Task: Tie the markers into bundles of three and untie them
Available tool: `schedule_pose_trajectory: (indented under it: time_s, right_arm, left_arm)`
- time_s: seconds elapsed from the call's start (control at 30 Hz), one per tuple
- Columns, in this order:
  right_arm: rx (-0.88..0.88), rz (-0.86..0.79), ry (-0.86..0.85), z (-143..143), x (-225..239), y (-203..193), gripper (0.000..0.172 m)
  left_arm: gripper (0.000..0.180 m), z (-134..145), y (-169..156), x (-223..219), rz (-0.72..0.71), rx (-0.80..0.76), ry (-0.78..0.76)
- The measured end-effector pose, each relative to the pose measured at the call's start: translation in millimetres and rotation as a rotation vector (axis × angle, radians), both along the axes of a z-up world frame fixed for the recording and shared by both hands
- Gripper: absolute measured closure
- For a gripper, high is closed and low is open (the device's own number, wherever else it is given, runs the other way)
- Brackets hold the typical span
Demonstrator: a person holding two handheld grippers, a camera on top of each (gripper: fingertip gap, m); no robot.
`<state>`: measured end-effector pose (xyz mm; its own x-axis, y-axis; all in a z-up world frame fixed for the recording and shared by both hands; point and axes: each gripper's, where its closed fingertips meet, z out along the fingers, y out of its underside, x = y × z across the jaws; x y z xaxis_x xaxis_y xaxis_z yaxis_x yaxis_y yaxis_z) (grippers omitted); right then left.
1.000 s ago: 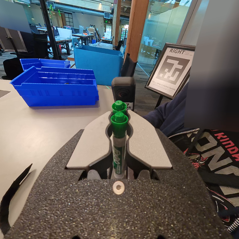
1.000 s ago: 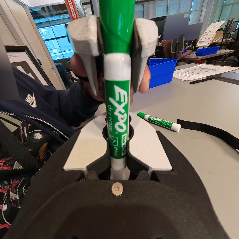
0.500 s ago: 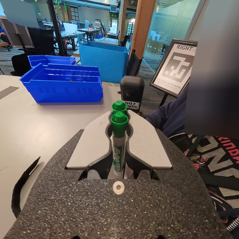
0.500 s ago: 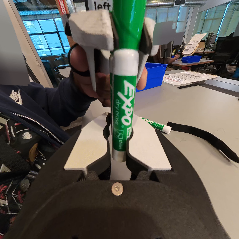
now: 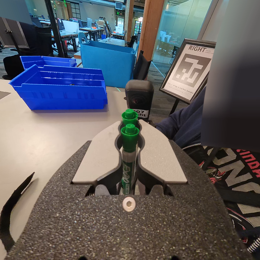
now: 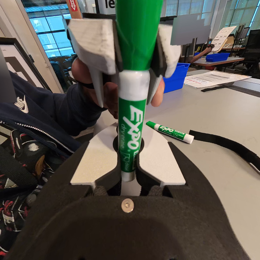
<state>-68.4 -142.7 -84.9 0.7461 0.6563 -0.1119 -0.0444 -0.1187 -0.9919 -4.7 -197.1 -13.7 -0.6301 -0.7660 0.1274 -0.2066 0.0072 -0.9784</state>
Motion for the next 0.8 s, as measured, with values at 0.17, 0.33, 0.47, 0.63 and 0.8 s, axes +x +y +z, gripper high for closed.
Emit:
schedule_pose_trajectory:
  time_s: [0.17, 0.33, 0.47, 0.63, 0.8]
  right_arm:
    - [0.006, -0.016, 0.006, 0.3, 3.7, -1.5, 0.152]
    - [0.015, -0.029, -0.002, 0.9, 5.8, -2.9, 0.152]
    - [0.011, -0.047, -0.011, 0.0, 8.5, -1.8, 0.152]
    - [0.0, -0.061, -0.02, -1.5, 11.2, -0.1, 0.152]
    - [-0.011, -0.065, -0.031, -3.0, 12.0, 0.8, 0.152]
  left_arm:
    - [0.162, 7.3, 5.7, -2.2, 0.032, 0.0, -0.019]
    - [0.162, 4.3, 6.8, -5.5, 0.045, 0.027, -0.007]
    - [0.162, 1.0, 9.3, -6.6, 0.049, 0.045, 0.007]
    - [0.162, -0.3, 12.2, -6.6, 0.047, 0.044, 0.015]
    - [0.163, -1.1, 13.1, -6.9, 0.026, 0.037, 0.022]
